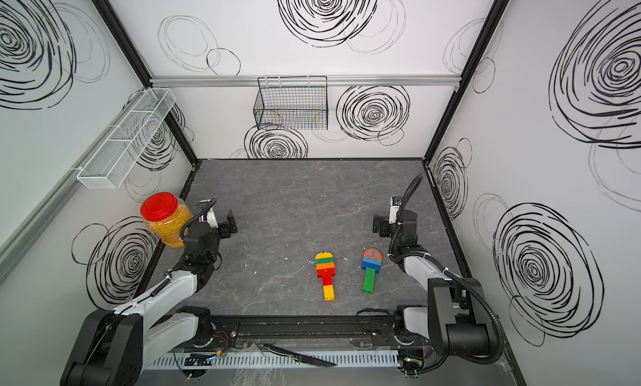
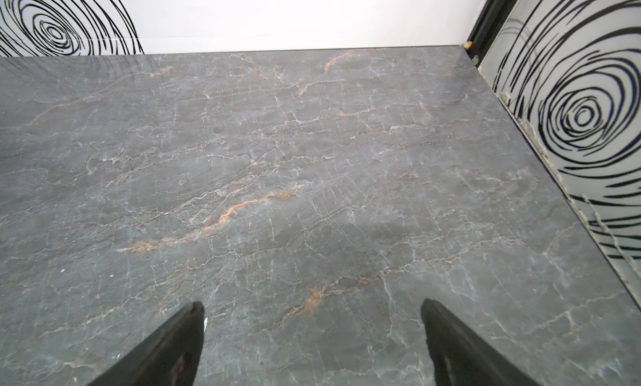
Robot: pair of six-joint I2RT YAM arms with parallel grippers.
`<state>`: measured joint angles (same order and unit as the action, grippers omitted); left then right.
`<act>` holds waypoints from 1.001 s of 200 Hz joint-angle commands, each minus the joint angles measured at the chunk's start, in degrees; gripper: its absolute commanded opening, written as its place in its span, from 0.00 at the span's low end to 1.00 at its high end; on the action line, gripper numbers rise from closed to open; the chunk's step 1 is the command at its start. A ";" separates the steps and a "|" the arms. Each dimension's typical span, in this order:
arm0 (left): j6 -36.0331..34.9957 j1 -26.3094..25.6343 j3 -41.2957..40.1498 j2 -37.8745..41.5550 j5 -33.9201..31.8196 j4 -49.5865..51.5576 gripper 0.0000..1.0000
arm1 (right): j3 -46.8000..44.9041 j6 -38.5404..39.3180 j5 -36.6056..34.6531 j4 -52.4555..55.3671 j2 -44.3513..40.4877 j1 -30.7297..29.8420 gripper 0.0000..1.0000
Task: Assemble an ice cream with lego
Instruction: Reset both arms
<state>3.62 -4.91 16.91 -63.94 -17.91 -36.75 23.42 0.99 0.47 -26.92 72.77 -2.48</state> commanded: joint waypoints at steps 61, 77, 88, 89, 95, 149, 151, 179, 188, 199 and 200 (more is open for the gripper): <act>-1.66 0.84 -1.03 -14.48 -0.38 -22.88 0.99 | -5.24 2.90 3.39 -21.82 5.88 0.57 1.00; -1.73 -0.03 -1.69 -17.77 -2.45 -27.05 0.99 | -6.83 2.27 4.19 -23.79 5.40 1.39 1.00; -1.95 -0.40 -1.61 -17.92 -2.91 -27.40 0.99 | -8.46 2.00 4.60 -26.84 5.23 1.76 1.00; -1.95 -0.43 -1.61 -17.77 -2.87 -27.18 0.99 | -8.64 1.95 4.61 -27.21 5.21 1.81 1.00; -1.90 -0.37 -1.96 -17.49 -2.66 -27.28 0.99 | -9.50 1.75 4.48 -29.02 5.31 1.97 1.00; -2.04 -0.19 -2.83 -18.61 -2.04 -29.88 0.99 | -8.91 0.70 2.07 -31.58 9.60 2.07 1.00; -2.04 -0.24 -2.84 -18.59 -2.04 -29.87 0.99 | -8.79 0.64 1.88 -31.43 9.65 2.05 1.00; -2.04 -0.28 -2.82 -18.59 -2.09 -29.96 0.99 | -7.22 -1.33 -3.58 -29.34 10.42 1.58 1.00; -2.03 -0.28 -2.79 -18.66 -2.13 -29.96 0.99 | -7.32 -1.35 -3.63 -29.38 10.46 1.59 1.00; -2.07 -0.28 -2.74 -18.69 -2.13 -29.87 0.99 | -7.20 -1.35 -3.63 -29.24 10.39 1.60 1.00; -2.05 -0.32 -2.75 -18.64 -2.13 -29.87 0.99 | -7.18 -1.35 -3.59 -29.20 10.38 1.56 1.00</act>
<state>2.13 -4.89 14.39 -82.02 -19.42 -62.19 14.87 0.71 -0.51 -55.05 83.00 -0.62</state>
